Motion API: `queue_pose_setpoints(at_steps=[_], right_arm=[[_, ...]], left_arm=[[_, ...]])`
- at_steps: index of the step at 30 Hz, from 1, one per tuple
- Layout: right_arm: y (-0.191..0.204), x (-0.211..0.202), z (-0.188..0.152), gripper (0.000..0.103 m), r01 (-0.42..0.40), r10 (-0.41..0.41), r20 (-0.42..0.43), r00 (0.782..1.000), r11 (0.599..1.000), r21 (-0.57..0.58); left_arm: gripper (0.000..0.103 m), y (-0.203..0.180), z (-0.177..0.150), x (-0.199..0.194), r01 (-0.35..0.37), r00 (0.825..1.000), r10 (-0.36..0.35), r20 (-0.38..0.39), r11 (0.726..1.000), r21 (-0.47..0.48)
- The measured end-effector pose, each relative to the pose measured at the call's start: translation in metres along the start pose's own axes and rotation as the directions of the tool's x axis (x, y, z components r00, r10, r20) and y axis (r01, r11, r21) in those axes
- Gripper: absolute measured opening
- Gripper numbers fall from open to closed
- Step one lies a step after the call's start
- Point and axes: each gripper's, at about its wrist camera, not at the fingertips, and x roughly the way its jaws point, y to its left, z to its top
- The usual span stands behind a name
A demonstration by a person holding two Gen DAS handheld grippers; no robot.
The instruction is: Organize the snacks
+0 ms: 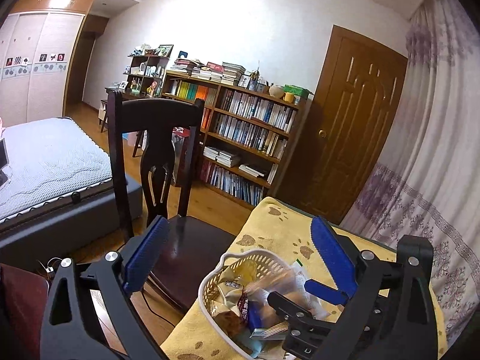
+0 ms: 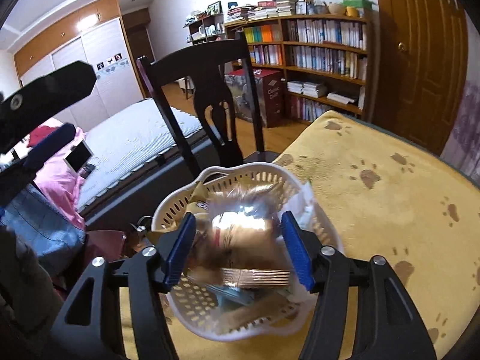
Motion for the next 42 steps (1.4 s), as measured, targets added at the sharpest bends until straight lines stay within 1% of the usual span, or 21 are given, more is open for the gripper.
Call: queue_pose_setpoints(at_steps=[4, 12, 16, 18, 19, 22, 23, 25, 30, 35, 42], right_arm=[[-0.011, -0.002, -0.002, 0.063, 0.002, -0.003, 0.011, 1.0, 0.999, 0.034], [-0.03, -0.025, -0.012, 0.063, 0.014, -0.019, 0.047, 0.999, 0.995, 0.101], [-0.031, -0.031, -0.024, 0.063, 0.047, -0.052, 0.046, 0.998, 0.994, 0.102], [-0.03, -0.036, -0.032, 0.065, 0.07, -0.075, 0.053, 0.996, 0.993, 0.092], [-0.03, -0.038, -0.034, 0.067, 0.073, -0.078, 0.056, 0.995, 0.993, 0.089], [-0.03, -0.046, -0.041, 0.069, 0.075, -0.081, 0.066, 0.995, 0.993, 0.087], [-0.03, -0.049, -0.044, 0.073, 0.072, -0.079, 0.069, 0.995, 0.993, 0.09], [-0.031, -0.056, -0.049, 0.077, 0.07, -0.078, 0.08, 0.994, 0.993, 0.096], [-0.029, -0.069, -0.058, 0.078, 0.076, -0.084, 0.095, 0.992, 0.994, 0.082], [-0.026, -0.08, -0.07, 0.079, 0.086, -0.093, 0.109, 0.99, 0.994, 0.069], [-0.027, -0.097, -0.079, 0.087, 0.084, -0.095, 0.14, 0.986, 0.993, 0.082]], left_arm=[[0.097, 0.0, 0.0, 0.0, -0.005, 1.0, 0.005, -0.004, 1.0, -0.002], [0.098, 0.001, 0.001, -0.002, -0.013, 1.0, 0.013, -0.001, 1.0, 0.005], [0.1, -0.003, 0.001, -0.004, -0.037, 0.999, 0.037, 0.011, 0.999, 0.033], [0.1, -0.004, 0.001, -0.005, -0.057, 0.998, 0.056, 0.016, 0.998, 0.041], [0.1, -0.004, 0.001, -0.005, -0.059, 0.998, 0.059, 0.017, 0.997, 0.04], [0.1, -0.005, 0.001, -0.005, -0.059, 0.998, 0.059, 0.012, 0.997, 0.048], [0.1, -0.007, 0.0, -0.005, -0.063, 0.998, 0.062, 0.012, 0.997, 0.053], [0.1, -0.011, -0.002, -0.006, -0.076, 0.997, 0.075, 0.015, 0.994, 0.075], [0.1, -0.024, -0.006, -0.011, -0.087, 0.996, 0.084, 0.027, 0.988, 0.131], [0.1, -0.043, -0.014, -0.016, -0.111, 0.994, 0.104, 0.045, 0.971, 0.212], [0.1, -0.064, -0.026, -0.026, -0.104, 0.994, 0.095, 0.044, 0.95, 0.293]])
